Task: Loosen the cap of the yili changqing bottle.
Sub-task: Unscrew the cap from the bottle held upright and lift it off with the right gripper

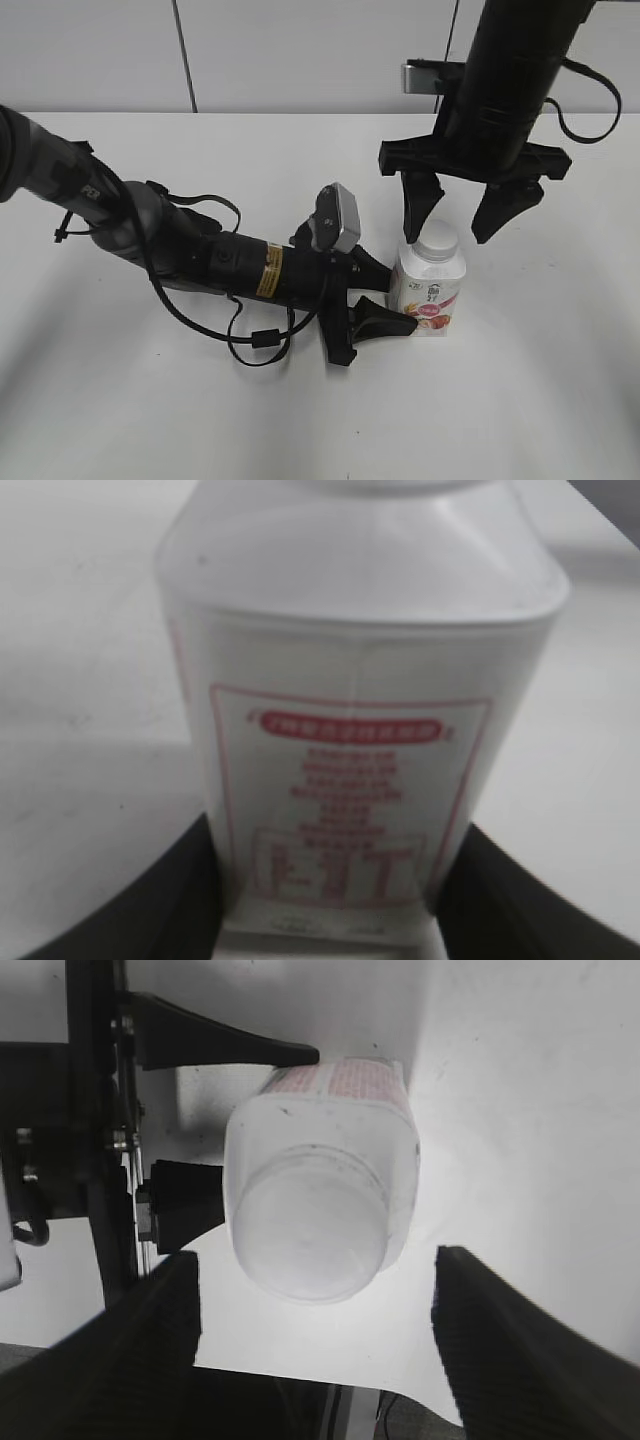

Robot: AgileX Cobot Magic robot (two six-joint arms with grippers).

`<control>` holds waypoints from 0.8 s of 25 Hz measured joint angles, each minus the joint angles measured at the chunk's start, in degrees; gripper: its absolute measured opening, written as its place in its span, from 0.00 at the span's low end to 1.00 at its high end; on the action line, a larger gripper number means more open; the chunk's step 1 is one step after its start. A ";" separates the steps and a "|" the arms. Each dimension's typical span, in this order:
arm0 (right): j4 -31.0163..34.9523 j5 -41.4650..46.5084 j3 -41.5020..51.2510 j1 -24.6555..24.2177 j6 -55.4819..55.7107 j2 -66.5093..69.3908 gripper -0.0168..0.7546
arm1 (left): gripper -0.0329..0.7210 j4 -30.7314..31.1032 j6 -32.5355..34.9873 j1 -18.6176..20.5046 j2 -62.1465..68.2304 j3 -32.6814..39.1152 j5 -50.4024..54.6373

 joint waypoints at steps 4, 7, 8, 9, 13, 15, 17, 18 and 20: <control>-0.13 0.00 0.00 0.00 0.00 0.28 0.75 | 0.56 0.00 0.00 0.00 0.00 0.00 0.00; -0.55 0.00 0.00 0.00 0.00 1.21 0.75 | 0.56 0.05 0.00 0.00 0.00 0.00 0.00; -0.60 0.00 0.00 0.00 0.00 1.44 0.75 | 0.56 0.05 0.00 0.00 0.00 0.00 0.00; -0.66 -0.02 0.00 0.00 0.00 1.76 0.75 | 0.56 0.05 0.00 0.00 0.00 0.00 0.00; -1.44 -0.69 0.00 0.00 0.00 2.20 0.75 | 0.56 0.05 0.00 0.00 0.00 0.00 0.00; -1.56 -0.83 0.00 0.00 -0.07 2.20 0.75 | 0.56 0.05 0.00 0.00 0.00 0.00 0.00; -1.56 -0.91 0.00 0.00 -0.07 2.20 0.75 | 0.56 0.05 0.00 0.00 0.00 0.00 0.00; -1.56 -0.35 0.00 0.00 -0.07 2.20 0.74 | 0.56 0.05 0.00 0.00 0.00 0.00 0.00; -1.56 -0.68 0.00 0.00 -0.07 2.28 0.71 | 0.56 0.05 0.00 0.00 0.00 0.00 0.00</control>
